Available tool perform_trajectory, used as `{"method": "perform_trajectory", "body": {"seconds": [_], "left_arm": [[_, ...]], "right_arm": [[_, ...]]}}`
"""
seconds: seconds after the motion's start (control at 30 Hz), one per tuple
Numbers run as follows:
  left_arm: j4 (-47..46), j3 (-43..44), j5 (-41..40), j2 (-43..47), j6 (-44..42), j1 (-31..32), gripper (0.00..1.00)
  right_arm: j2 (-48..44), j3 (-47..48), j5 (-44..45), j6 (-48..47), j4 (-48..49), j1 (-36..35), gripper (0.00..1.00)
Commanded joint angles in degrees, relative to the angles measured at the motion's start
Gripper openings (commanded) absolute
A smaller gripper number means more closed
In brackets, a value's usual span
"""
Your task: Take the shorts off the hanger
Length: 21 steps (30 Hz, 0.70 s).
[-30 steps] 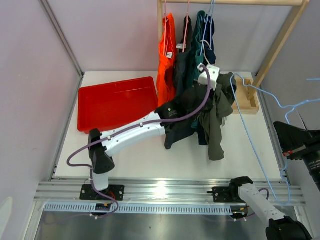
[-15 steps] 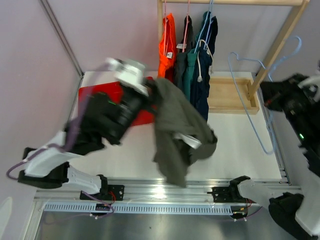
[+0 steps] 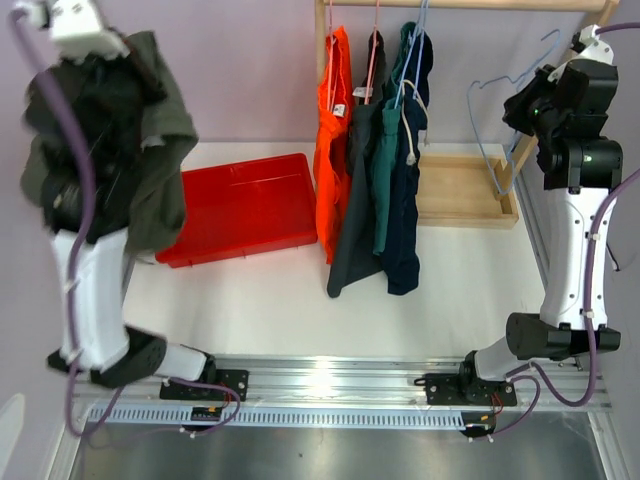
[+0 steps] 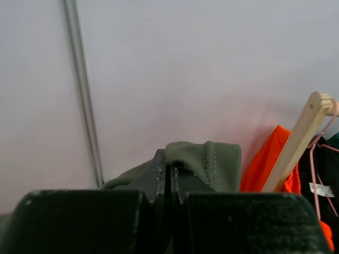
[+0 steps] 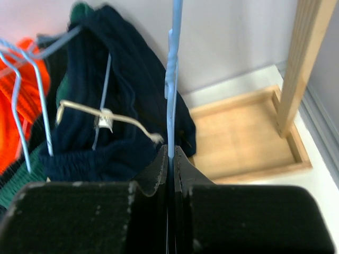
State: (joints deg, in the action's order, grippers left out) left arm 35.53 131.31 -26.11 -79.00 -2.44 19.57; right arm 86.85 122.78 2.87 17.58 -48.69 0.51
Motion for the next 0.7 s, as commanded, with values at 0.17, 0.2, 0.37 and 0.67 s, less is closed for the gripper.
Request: {"method": "perform_trajectory", "body": {"seconds": [0.17,0.2,0.37,0.67], "left_arm": [[-1.86,1.69,20.92,-20.82,9.20,-10.17,0.00],[-2.74,1.15,20.57,-21.45,9.64,-10.17,0.00],[-11.51,-15.26,18.64,-17.78,12.63,-10.17,0.00],[-21.57,-37.62,14.60,-1.77,13.16,-6.49,0.00]], "right_arm": [[3.41,0.80,-5.95,1.05,10.71,2.30,0.00],[3.59,0.10,-6.12,1.05,11.07,2.73,0.00],[2.63,-4.47,-6.83,1.40,13.79,3.79,0.00],[1.83,-6.50,-7.44,1.84,14.85,4.50,0.00]]}}
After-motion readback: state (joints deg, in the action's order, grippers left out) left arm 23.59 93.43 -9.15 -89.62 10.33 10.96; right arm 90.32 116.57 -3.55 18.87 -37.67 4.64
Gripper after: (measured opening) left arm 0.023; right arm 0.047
